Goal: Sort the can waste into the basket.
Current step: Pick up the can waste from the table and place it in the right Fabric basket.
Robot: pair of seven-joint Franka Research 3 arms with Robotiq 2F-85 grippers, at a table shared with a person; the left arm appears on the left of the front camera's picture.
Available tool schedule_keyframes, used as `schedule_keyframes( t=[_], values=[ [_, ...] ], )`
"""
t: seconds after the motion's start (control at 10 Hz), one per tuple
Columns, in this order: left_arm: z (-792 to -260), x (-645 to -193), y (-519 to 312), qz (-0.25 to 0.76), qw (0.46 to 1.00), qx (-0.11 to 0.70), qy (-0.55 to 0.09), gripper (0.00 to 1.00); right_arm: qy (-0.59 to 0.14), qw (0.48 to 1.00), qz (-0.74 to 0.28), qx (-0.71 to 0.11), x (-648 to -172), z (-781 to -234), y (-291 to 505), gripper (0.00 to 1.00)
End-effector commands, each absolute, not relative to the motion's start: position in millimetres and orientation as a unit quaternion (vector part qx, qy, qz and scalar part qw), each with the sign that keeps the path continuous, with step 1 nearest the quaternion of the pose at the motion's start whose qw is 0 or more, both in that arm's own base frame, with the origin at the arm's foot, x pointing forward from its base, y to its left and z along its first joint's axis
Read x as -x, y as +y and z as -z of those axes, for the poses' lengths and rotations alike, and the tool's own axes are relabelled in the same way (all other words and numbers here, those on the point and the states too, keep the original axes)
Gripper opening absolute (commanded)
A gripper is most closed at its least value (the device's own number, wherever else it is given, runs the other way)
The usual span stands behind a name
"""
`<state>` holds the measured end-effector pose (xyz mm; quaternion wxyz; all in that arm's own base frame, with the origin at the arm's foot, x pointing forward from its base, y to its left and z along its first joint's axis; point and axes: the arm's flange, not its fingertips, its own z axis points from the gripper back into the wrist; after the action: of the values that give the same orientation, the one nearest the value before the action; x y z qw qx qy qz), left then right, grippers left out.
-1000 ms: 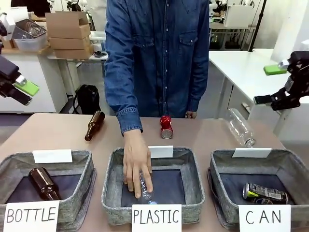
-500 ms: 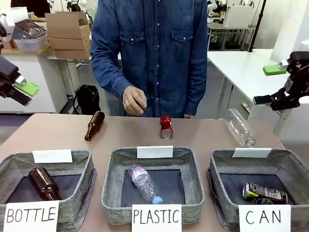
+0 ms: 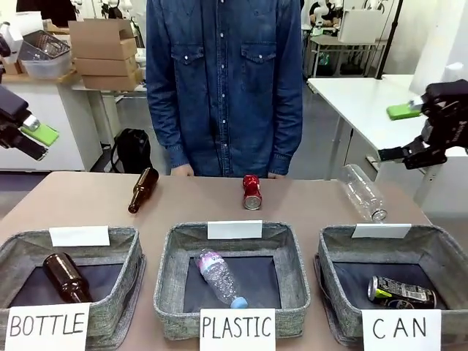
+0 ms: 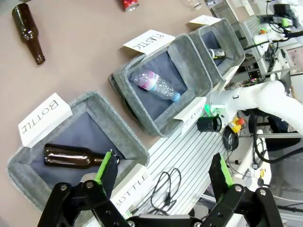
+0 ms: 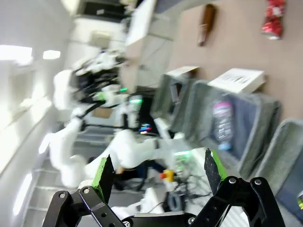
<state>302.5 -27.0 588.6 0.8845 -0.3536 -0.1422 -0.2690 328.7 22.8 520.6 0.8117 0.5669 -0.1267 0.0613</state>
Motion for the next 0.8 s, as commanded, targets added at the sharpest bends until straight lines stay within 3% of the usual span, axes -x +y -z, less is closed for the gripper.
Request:
schedule_keyframes(
  t=[0.0,0.2,0.4,0.5,0.6,0.7],
  values=[
    [-588.5,-301.2,-22.8,0.271,0.886,0.350,-0.137,1.00,-0.096,0.888,-0.073,-0.444,-412.6,-520.6,87.6,1.00],
    [-588.5,-301.2,-22.8,0.271,0.886,0.350,-0.137,1.00,-0.079,0.951,-0.055,-0.295,-481.5,-487.4,149.7,1.00],
    [-588.5,-301.2,-22.8,0.271,0.886,0.350,-0.137,1.00,-0.059,0.970,-0.061,-0.226,-520.3,-452.0,190.0,1.00],
    [-588.5,-301.2,-22.8,0.271,0.886,0.350,-0.137,1.00,-0.057,0.968,-0.082,-0.232,-525.4,-443.5,202.6,1.00],
    [-588.5,-301.2,-22.8,0.271,0.886,0.350,-0.137,1.00,-0.106,0.955,-0.082,-0.266,-491.8,-450.9,192.6,1.00],
    [-588.5,-301.2,-22.8,0.271,0.886,0.350,-0.137,1.00,-0.106,0.955,-0.082,-0.266,-491.8,-450.9,192.6,1.00]
  ],
)
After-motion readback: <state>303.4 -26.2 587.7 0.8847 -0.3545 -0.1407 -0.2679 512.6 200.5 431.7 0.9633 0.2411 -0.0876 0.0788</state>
